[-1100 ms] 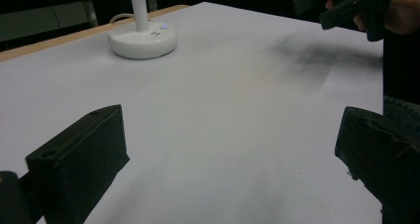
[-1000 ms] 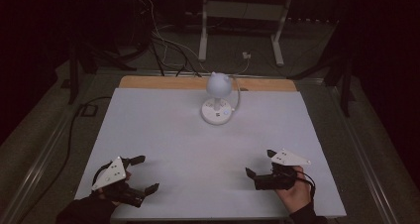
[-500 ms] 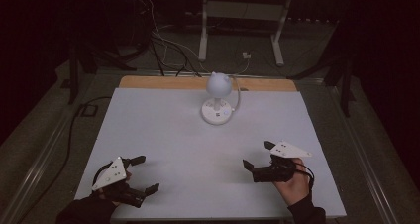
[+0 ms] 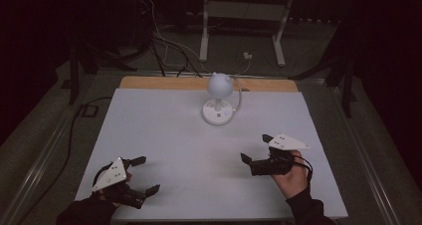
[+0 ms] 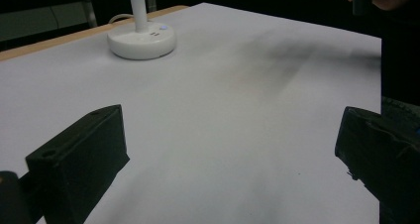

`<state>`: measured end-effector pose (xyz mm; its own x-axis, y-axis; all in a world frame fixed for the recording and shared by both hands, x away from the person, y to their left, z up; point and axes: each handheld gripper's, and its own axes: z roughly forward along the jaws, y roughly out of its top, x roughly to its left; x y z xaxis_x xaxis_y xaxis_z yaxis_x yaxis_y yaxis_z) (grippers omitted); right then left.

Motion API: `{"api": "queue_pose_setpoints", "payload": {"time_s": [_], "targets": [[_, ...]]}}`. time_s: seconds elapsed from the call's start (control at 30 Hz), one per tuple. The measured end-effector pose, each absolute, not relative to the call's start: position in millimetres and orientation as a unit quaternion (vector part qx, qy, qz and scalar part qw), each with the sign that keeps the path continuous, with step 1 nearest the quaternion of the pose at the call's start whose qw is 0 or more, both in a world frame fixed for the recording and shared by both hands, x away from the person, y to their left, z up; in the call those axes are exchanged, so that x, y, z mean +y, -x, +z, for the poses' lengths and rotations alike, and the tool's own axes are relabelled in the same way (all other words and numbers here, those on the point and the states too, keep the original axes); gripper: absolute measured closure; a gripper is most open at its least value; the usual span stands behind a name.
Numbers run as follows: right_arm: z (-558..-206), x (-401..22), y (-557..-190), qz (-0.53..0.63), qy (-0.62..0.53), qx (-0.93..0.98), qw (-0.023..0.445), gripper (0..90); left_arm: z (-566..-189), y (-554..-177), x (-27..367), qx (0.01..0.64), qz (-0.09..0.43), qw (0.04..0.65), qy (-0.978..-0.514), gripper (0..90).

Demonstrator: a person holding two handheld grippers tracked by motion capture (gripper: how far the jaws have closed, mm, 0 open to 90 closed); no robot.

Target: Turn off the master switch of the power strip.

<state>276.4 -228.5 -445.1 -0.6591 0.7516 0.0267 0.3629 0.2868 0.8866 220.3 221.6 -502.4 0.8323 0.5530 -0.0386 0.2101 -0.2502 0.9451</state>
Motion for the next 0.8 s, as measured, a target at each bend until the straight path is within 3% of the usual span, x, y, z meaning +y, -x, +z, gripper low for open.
{"api": "queue_pose_setpoints", "payload": {"time_s": [0.8], "targets": [[-427.9, -214.6, -313.0, 0.480, -0.351, 0.772, 0.224, 0.0, -502.1, -219.6, 222.3, 0.246, 0.153, 0.560, -0.776, 0.3]]}}
